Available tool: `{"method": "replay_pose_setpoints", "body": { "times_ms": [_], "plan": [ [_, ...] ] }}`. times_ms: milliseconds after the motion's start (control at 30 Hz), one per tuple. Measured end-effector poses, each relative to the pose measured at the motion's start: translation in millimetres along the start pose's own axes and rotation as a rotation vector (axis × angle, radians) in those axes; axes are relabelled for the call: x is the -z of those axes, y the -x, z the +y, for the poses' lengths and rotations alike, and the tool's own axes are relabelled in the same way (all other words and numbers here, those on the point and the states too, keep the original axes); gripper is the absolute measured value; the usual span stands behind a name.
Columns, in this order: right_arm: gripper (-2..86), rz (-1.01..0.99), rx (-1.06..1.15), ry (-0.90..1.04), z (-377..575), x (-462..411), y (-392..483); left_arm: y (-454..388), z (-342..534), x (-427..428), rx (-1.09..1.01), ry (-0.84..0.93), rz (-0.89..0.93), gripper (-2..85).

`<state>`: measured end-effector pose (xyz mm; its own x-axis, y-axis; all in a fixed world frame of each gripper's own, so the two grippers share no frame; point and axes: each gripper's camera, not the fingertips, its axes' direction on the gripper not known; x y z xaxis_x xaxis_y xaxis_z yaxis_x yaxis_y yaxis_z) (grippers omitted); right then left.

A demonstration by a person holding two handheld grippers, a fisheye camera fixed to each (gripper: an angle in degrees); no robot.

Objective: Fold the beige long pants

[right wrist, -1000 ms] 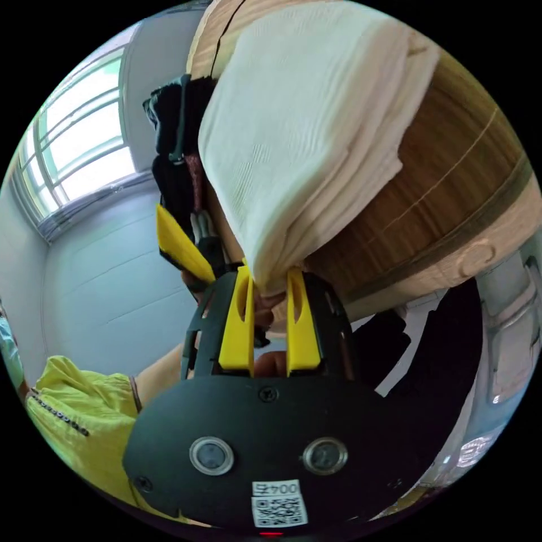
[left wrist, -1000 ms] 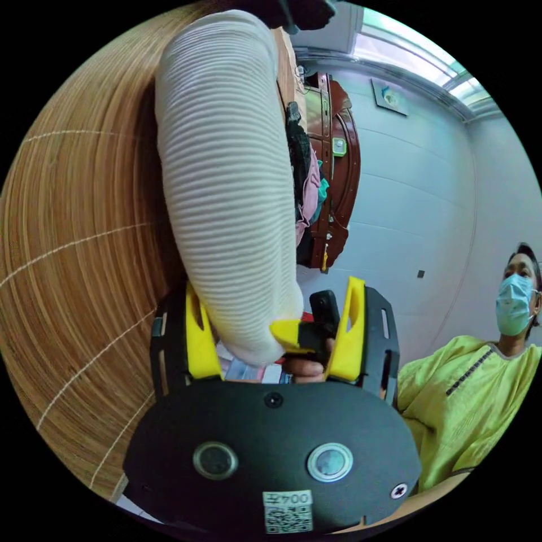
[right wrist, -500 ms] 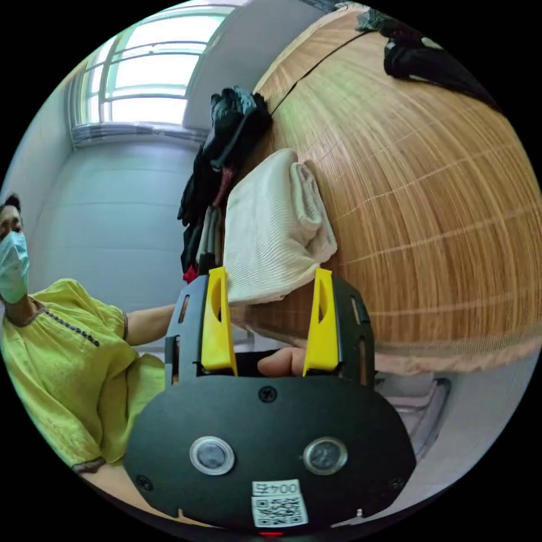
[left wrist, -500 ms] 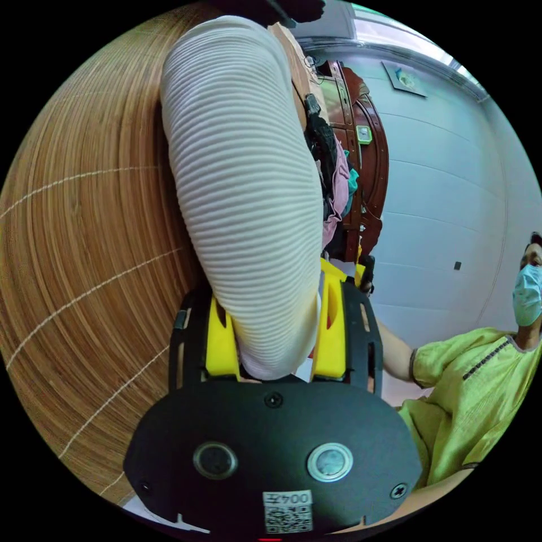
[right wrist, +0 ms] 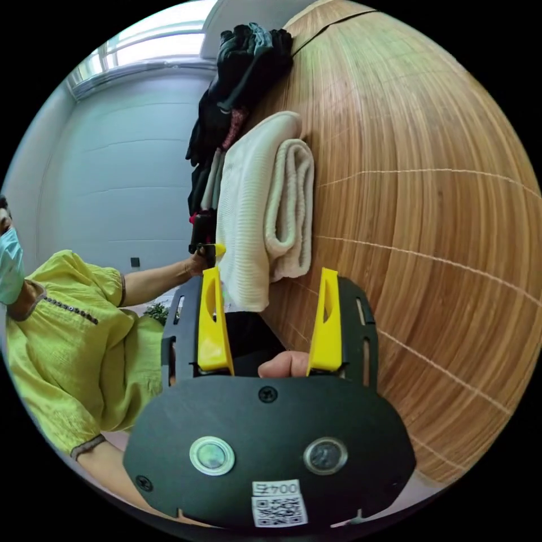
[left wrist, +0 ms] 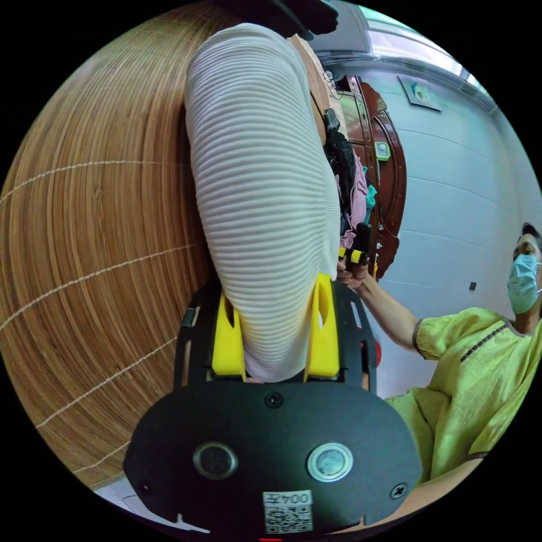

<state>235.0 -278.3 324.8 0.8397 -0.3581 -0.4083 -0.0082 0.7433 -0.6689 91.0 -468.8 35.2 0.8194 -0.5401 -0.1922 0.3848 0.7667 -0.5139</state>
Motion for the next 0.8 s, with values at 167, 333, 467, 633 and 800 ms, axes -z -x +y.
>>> {"method": "replay_pose_setpoints", "body": {
  "times_ms": [167, 333, 467, 633, 800],
  "plan": [
    [21.4, -0.087, 0.027, 0.051, -43.4, -9.4, -17.2, -12.4, -3.3, -34.3, 0.012, -0.02, -0.031, 18.3],
    [19.1, -0.142, 0.051, 0.125, -80.3, -13.7, -26.9, -24.8, -8.7, -75.2, 0.008, -0.025, -0.019, 18.0],
    [17.7, -0.178, 0.058, 0.119, -105.8, -27.0, -22.9, -31.1, -10.9, -104.0, 0.015, -0.036, 0.008, 17.5],
    [15.3, 0.127, 0.049, 0.034, -107.5, -20.9, 39.3, -78.3, -13.0, -151.3, -0.013, -0.056, -0.173, 14.7],
    [14.5, 0.288, 0.06, -0.012, -107.4, -10.7, 133.9, -153.7, -17.1, -180.2, -0.035, -0.055, -0.329, 13.8]
  ]
}}
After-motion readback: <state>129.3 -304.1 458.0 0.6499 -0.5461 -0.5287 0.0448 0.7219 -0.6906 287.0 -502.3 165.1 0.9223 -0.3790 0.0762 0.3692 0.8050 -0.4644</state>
